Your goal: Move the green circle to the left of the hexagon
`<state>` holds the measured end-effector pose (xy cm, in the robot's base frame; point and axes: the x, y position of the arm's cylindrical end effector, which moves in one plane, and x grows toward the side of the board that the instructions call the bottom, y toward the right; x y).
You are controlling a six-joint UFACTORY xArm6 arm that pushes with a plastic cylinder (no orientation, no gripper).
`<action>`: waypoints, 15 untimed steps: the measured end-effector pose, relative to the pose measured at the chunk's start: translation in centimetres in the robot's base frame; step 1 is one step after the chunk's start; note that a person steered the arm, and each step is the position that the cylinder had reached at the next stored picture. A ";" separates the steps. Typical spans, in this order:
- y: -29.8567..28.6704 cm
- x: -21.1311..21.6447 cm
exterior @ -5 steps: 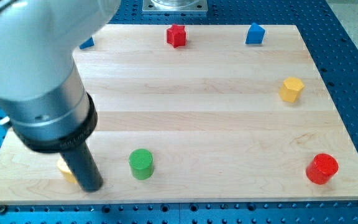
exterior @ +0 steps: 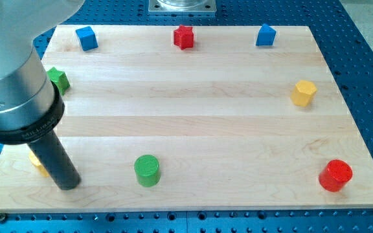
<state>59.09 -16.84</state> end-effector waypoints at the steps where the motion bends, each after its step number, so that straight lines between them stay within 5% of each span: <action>1: 4.4 0.7; 2: 6.7 -0.8; 3: 17.6 -2.5; 4: 21.3 -2.1; 5: 20.7 2.4; 8: 27.8 -11.2; 13: 35.9 -12.2; 15: 34.3 -14.3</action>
<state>44.82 17.48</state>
